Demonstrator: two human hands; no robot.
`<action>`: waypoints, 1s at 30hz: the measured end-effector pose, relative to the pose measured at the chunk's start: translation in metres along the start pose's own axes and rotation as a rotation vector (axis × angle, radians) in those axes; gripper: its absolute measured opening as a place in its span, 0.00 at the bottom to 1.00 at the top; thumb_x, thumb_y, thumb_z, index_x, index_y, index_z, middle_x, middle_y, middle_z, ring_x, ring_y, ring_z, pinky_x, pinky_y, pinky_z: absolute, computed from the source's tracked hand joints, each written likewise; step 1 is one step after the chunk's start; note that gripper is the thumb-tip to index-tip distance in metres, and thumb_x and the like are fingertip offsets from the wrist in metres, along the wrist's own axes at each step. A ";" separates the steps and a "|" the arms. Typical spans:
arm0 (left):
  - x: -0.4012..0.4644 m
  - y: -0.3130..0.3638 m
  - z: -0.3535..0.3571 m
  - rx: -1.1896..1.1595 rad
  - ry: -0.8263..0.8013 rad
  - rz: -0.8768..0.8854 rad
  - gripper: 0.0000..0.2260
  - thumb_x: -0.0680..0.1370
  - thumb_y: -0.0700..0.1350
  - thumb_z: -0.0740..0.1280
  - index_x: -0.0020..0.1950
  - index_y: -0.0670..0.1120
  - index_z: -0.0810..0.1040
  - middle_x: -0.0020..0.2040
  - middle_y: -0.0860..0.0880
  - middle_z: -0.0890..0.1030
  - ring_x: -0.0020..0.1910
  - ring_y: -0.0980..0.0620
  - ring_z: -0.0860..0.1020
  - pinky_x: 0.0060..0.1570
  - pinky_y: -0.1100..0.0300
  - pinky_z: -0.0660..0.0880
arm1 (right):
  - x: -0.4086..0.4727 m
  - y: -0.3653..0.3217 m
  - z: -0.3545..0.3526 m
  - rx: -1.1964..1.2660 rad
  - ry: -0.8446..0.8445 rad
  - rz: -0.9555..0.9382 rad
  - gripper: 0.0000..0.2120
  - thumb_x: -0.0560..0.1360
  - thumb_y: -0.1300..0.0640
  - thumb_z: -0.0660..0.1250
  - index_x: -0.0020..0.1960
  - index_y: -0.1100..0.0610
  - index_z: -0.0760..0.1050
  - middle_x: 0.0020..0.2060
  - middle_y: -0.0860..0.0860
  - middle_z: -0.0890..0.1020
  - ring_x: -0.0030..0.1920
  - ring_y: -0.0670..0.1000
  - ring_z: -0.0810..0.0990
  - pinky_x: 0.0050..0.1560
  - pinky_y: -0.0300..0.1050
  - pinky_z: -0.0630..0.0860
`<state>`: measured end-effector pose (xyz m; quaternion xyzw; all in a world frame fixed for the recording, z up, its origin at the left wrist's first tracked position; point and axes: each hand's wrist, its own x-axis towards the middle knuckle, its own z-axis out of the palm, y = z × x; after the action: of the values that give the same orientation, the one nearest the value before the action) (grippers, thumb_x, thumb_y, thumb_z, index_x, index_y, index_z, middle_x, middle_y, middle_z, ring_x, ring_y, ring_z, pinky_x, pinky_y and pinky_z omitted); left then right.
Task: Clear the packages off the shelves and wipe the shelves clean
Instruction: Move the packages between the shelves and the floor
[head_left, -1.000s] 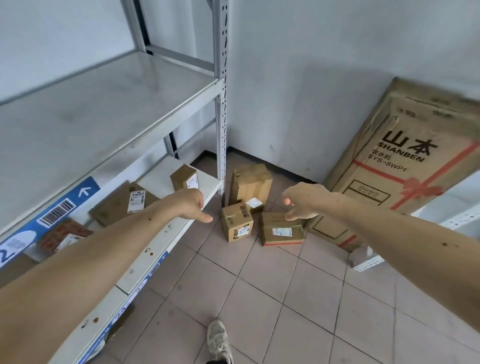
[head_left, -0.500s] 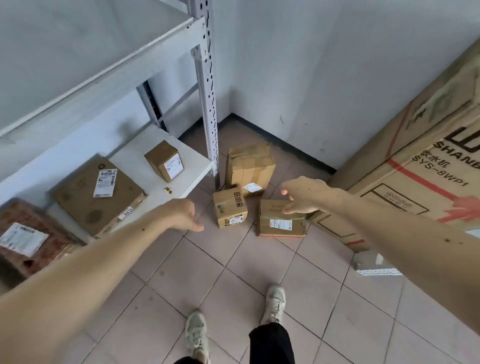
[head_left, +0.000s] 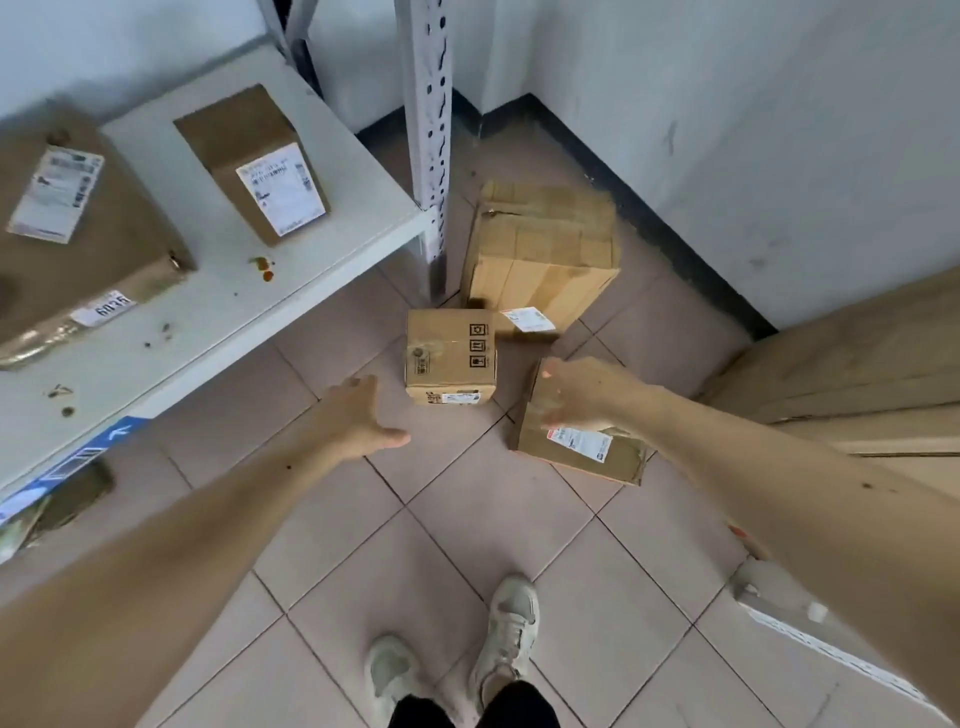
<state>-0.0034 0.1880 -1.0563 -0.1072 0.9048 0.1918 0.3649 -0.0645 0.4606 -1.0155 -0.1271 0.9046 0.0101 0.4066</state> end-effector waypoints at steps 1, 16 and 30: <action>0.018 -0.007 0.018 -0.014 0.007 0.002 0.38 0.71 0.56 0.75 0.74 0.42 0.63 0.73 0.43 0.67 0.70 0.44 0.67 0.63 0.53 0.69 | 0.022 0.002 0.018 0.000 -0.001 -0.005 0.26 0.74 0.42 0.70 0.66 0.54 0.67 0.56 0.52 0.78 0.53 0.55 0.77 0.43 0.48 0.74; 0.262 -0.090 0.184 -0.341 0.205 0.300 0.61 0.50 0.63 0.80 0.78 0.50 0.56 0.74 0.51 0.67 0.72 0.50 0.66 0.72 0.48 0.64 | 0.272 0.032 0.182 0.629 0.139 -0.151 0.63 0.61 0.50 0.84 0.80 0.55 0.43 0.74 0.51 0.67 0.73 0.52 0.66 0.70 0.43 0.63; 0.251 -0.085 0.195 -0.470 0.139 0.444 0.47 0.55 0.68 0.79 0.70 0.52 0.72 0.65 0.54 0.78 0.63 0.52 0.77 0.65 0.46 0.74 | 0.260 0.025 0.181 0.782 0.073 -0.298 0.70 0.60 0.43 0.83 0.79 0.53 0.32 0.69 0.44 0.74 0.71 0.47 0.70 0.75 0.49 0.64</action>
<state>-0.0326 0.1808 -1.3844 -0.0014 0.8597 0.4624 0.2169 -0.1039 0.4495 -1.3307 -0.0930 0.8259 -0.3977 0.3887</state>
